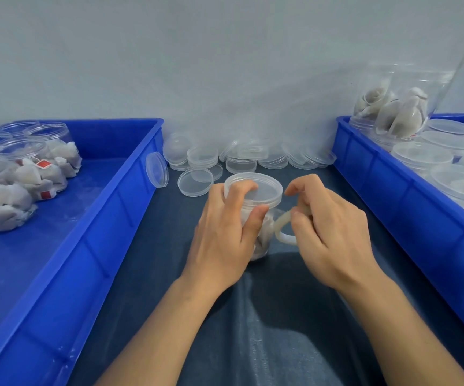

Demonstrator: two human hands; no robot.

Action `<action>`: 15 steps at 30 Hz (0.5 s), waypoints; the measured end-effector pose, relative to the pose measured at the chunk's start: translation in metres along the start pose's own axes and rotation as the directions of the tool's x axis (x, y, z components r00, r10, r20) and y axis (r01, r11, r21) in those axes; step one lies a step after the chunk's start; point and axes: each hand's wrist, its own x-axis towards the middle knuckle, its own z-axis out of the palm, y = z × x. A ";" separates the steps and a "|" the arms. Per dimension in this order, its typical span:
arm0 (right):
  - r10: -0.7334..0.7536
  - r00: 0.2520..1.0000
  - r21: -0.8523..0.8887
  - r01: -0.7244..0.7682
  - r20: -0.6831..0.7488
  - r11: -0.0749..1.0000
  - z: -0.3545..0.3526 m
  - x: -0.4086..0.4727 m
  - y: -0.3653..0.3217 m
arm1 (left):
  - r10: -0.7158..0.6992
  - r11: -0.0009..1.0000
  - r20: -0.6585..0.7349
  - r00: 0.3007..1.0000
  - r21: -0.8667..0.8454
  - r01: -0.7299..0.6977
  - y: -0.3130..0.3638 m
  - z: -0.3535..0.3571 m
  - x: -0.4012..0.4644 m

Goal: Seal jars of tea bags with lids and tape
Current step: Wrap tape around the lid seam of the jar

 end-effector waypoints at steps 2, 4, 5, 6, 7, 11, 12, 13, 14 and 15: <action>-0.031 0.999 -0.041 0.030 -0.019 0.999 -0.001 0.001 0.000 | -0.008 0.999 -0.021 1.000 0.041 0.009 0.002 -0.001 0.000; -0.062 0.997 -0.073 0.059 -0.039 0.996 0.000 0.003 0.000 | -0.019 0.995 -0.052 0.998 0.095 0.024 0.004 -0.003 0.000; -0.080 0.996 -0.078 0.076 -0.046 0.994 0.000 0.003 0.001 | -0.028 0.993 -0.068 0.997 0.112 0.036 0.006 -0.005 0.001; -0.100 0.994 -0.081 0.095 -0.051 0.992 0.002 0.004 0.002 | -0.038 0.991 -0.082 0.996 0.124 0.048 0.007 -0.006 0.001; -0.118 0.991 -0.089 0.113 -0.055 0.990 0.003 0.004 0.002 | -0.047 0.990 -0.093 0.995 0.132 0.059 0.007 -0.007 0.001; -0.161 0.982 -0.148 0.145 -0.102 0.978 0.007 0.005 0.003 | -0.055 0.988 -0.108 0.993 0.136 0.070 0.011 -0.009 0.001; -0.165 0.980 -0.159 0.147 -0.110 0.976 0.007 0.005 0.004 | -0.053 0.989 -0.107 0.993 0.132 0.067 0.012 -0.009 0.000; -0.167 0.979 -0.167 0.147 -0.113 0.975 0.007 0.005 0.004 | -0.050 0.990 -0.104 0.993 0.129 0.064 0.013 -0.009 0.000; -0.168 0.979 -0.174 0.147 -0.111 0.974 0.008 0.005 0.005 | -0.048 0.990 -0.101 0.994 0.128 0.060 0.014 -0.009 0.000; -0.169 0.980 -0.179 0.148 -0.108 0.973 0.008 0.005 0.005 | -0.045 0.990 -0.098 0.994 0.127 0.058 0.014 -0.009 0.001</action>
